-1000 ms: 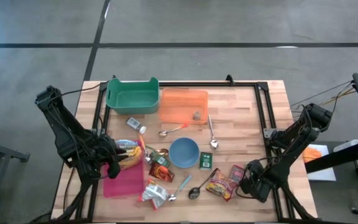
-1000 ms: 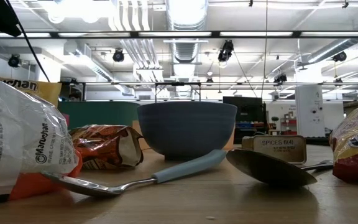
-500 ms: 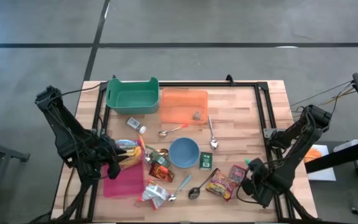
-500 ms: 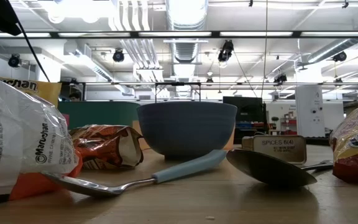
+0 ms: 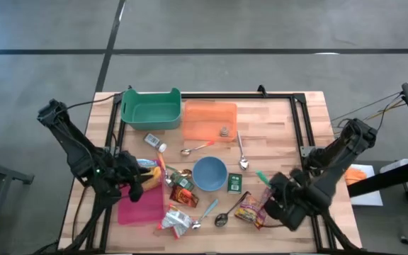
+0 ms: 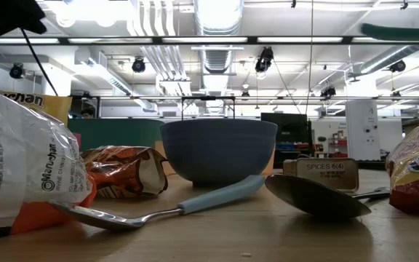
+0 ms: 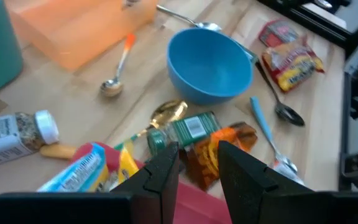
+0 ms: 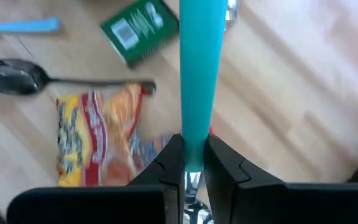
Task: Pick & Place Food Item
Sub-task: Put the blue spoon into the green bin
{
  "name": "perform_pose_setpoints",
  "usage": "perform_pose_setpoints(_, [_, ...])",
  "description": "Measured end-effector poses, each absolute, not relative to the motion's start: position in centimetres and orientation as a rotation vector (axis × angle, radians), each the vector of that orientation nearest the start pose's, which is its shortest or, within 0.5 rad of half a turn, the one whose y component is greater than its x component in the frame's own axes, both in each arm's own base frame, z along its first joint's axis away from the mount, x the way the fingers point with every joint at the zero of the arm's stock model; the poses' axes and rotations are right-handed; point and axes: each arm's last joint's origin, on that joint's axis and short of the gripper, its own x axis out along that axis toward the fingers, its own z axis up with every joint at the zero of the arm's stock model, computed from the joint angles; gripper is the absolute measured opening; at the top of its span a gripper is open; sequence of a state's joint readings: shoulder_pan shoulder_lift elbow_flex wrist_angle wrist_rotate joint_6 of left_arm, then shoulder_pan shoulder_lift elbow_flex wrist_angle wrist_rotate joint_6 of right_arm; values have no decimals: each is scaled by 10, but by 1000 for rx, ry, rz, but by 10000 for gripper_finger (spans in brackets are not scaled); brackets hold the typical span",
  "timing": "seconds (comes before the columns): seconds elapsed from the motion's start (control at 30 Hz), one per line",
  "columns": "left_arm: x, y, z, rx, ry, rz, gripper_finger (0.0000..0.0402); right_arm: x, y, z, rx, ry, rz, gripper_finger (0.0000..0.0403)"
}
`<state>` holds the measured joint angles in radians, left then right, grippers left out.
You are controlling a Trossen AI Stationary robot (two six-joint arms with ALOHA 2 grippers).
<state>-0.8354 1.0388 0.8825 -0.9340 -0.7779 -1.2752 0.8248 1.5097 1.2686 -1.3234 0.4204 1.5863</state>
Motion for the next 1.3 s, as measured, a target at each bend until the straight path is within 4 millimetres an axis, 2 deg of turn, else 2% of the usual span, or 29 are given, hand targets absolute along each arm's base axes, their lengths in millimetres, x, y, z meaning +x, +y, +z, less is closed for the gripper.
perform_pose_setpoints(0.23, [151,-106,278,-391,655,372,113,224,155,281,176,1116,-410,29])
perform_pose_setpoints(0.43, [170,-95,285,-411,622,323,113,260,142,290,0,954,-215,29])
perform_pose_setpoints(0.6, [184,-84,290,-419,587,302,113,276,134,296,-81,869,-157,29])
perform_pose_setpoints(0.8, [197,-73,296,-434,569,201,118,282,130,298,-120,835,-135,29])
perform_pose_setpoints(0.93, [205,-65,302,-449,527,128,154,286,133,295,-157,829,-107,29])
perform_pose_setpoints(1.07, [211,-55,307,-495,500,72,215,296,139,279,-233,894,-44,29])
perform_pose_setpoints(1.23, [217,-40,307,-643,514,76,276,319,151,258,-429,966,33,29])
perform_pose_setpoints(1.3, [218,-36,305,-695,534,71,289,329,156,256,-499,975,63,29])
